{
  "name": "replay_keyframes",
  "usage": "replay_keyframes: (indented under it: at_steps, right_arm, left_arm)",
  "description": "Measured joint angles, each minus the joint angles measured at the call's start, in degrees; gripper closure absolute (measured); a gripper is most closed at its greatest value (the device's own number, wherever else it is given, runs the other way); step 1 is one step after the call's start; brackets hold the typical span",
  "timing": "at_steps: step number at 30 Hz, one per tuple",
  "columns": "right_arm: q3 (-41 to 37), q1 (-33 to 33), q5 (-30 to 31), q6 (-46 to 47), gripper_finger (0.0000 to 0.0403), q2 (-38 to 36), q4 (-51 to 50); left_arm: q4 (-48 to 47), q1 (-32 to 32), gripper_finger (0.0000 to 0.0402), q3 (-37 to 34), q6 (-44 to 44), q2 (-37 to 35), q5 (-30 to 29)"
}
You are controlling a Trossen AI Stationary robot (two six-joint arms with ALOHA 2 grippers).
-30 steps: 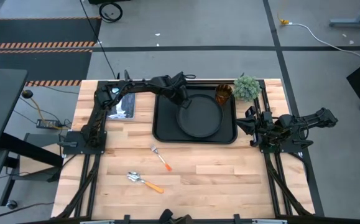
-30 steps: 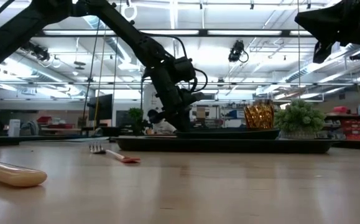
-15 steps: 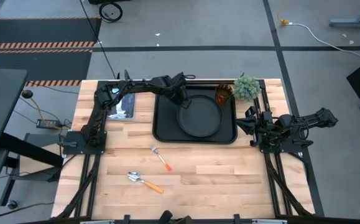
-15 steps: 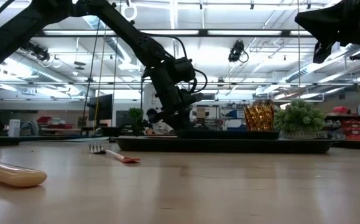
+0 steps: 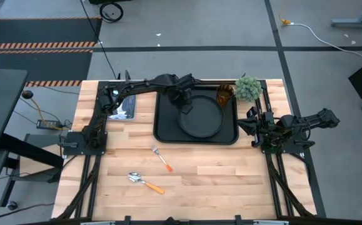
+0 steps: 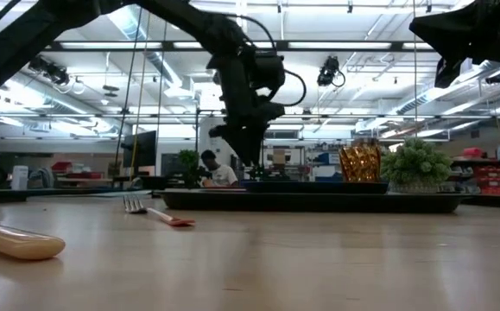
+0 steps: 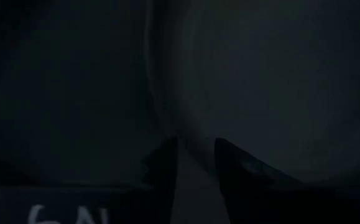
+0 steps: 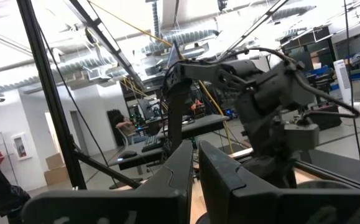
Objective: Pick and place plate/cup/fork/spoon on tray
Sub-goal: Put the black plate on the black tray to the bottom left of the orange glass, then put the orange fork on the black tray to the left of the black plate
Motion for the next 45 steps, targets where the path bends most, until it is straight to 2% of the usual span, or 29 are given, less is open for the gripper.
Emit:
replay_keyframes:
  at_steps: [4,7,16,22,33,38,45]
  right_arm:
    - [0.0,0.0,0.0,0.0,0.0369,0.0,0.0]
    - [0.0,0.0,0.0,0.0,0.0369,0.0,0.0]
    - [0.0,0.0,0.0,0.0,0.0369,0.0,0.0]
    - [0.0,0.0,0.0,0.0,0.0369,0.0,0.0]
    - [0.0,0.0,0.0,0.0,0.0369,0.0,0.0]
    - [0.0,0.0,0.0,0.0,0.0369,0.0,0.0]
    - [0.0,0.0,0.0,0.0,0.0369,0.0,0.0]
  left_arm:
    - [-3.3,-1.9,0.0286,-0.2,4.3,-0.1,-10.2]
    - [-2.9,-3.1,0.0286,-3.0,5.6,-0.1,-13.4]
    - [6.0,-7.7,0.0286,-11.4,5.6,0.0,-14.1]
    - [10.0,-10.8,0.0286,-11.6,7.7,0.0,-16.6]
    - [13.3,-13.4,0.0286,-11.6,10.4,0.0,-16.8]
    - [6.4,-13.7,0.0286,-11.6,10.0,-0.2,-16.8]
    - [-4.6,-15.0,0.0286,-11.6,2.8,-2.6,-16.6]
